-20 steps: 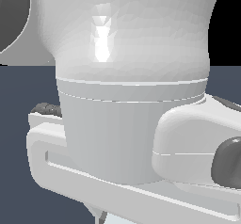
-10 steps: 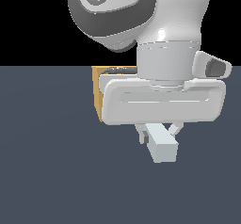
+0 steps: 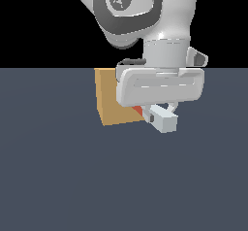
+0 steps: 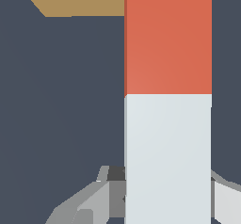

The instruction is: Insert the peg into the horizontal hole in a box.

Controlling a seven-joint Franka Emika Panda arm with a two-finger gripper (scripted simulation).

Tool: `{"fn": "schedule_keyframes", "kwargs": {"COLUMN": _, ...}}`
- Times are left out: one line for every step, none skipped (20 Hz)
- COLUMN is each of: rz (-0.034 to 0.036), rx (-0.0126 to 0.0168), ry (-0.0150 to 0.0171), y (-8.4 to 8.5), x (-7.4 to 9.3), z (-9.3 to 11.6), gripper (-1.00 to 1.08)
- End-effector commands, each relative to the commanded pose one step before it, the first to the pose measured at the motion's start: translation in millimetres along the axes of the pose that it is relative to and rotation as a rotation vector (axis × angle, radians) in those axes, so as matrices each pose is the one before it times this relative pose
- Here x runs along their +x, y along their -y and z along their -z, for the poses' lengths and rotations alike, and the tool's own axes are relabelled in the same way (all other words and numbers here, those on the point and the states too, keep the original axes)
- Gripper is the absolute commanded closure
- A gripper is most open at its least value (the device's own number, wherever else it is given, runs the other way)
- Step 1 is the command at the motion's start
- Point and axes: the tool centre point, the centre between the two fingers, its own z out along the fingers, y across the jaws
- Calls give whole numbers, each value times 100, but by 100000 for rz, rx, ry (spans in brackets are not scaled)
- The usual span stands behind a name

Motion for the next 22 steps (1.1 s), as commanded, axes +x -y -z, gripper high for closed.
{"fn": "schedule_keyframes", "kwargs": {"rz": 816, "rx": -139, "ry": 144, "y": -109, "x": 111, "z": 188, "gripper": 108}}
{"fn": "schedule_keyframes", "kwargs": {"rz": 0, "rx": 0, "ry": 0, "y": 0, "x": 0, "z": 0, "gripper": 108}}
{"fn": "schedule_keyframes", "kwargs": {"rz": 0, "rx": 0, "ry": 0, "y": 0, "x": 0, "z": 0, "gripper": 108}}
{"fn": "schedule_keyframes", "kwargs": {"rz": -62, "rx": 185, "ry": -120, "y": 45, "x": 77, "z": -140, "gripper": 108}}
{"fn": "schedule_keyframes", "kwargs": {"rz": 219, "rx": -56, "ry": 36, "y": -2, "x": 14, "z": 67, "gripper": 108}}
{"fn": "schedule_keyframes", "kwargs": {"rz": 547, "rx": -139, "ry": 90, "y": -5, "x": 35, "z": 167, "gripper": 108}}
{"fn": "schedule_keyframes", "kwargs": {"rz": 219, "rx": -55, "ry": 36, "y": -2, "x": 14, "z": 67, "gripper": 108}}
{"fn": "schedule_keyframes", "kwargs": {"rz": 0, "rx": 0, "ry": 0, "y": 0, "x": 0, "z": 0, "gripper": 108}}
{"fn": "schedule_keyframes", "kwargs": {"rz": 0, "rx": 0, "ry": 0, "y": 0, "x": 0, "z": 0, "gripper": 108}}
{"fn": "schedule_keyframes", "kwargs": {"rz": 0, "rx": 0, "ry": 0, "y": 0, "x": 0, "z": 0, "gripper": 108}}
{"fn": "schedule_keyframes", "kwargs": {"rz": -84, "rx": 233, "ry": -88, "y": 66, "x": 16, "z": -151, "gripper": 108}}
{"fn": "schedule_keyframes", "kwargs": {"rz": 0, "rx": 0, "ry": 0, "y": 2, "x": 32, "z": 0, "gripper": 108}}
{"fn": "schedule_keyframes", "kwargs": {"rz": 0, "rx": 0, "ry": 0, "y": 5, "x": 97, "z": 0, "gripper": 108}}
{"fn": "schedule_keyframes", "kwargs": {"rz": 0, "rx": 0, "ry": 0, "y": 8, "x": 165, "z": -1, "gripper": 108}}
{"fn": "schedule_keyframes", "kwargs": {"rz": 0, "rx": 0, "ry": 0, "y": 10, "x": 236, "z": -1, "gripper": 108}}
{"fn": "schedule_keyframes", "kwargs": {"rz": 0, "rx": 0, "ry": 0, "y": 12, "x": 312, "z": -1, "gripper": 108}}
{"fn": "schedule_keyframes", "kwargs": {"rz": 0, "rx": 0, "ry": 0, "y": 12, "x": 393, "z": -1, "gripper": 108}}
{"fn": "schedule_keyframes", "kwargs": {"rz": 24, "rx": -39, "ry": 16, "y": 11, "x": 498, "z": 28, "gripper": 108}}
{"fn": "schedule_keyframes", "kwargs": {"rz": 0, "rx": 0, "ry": 0, "y": 13, "x": 570, "z": -2, "gripper": 108}}
{"fn": "schedule_keyframes", "kwargs": {"rz": 0, "rx": 0, "ry": 0, "y": 13, "x": 659, "z": -2, "gripper": 108}}
{"fn": "schedule_keyframes", "kwargs": {"rz": 20, "rx": -42, "ry": 15, "y": 12, "x": 761, "z": 28, "gripper": 108}}
{"fn": "schedule_keyframes", "kwargs": {"rz": 0, "rx": 0, "ry": 0, "y": 13, "x": 832, "z": -2, "gripper": 108}}
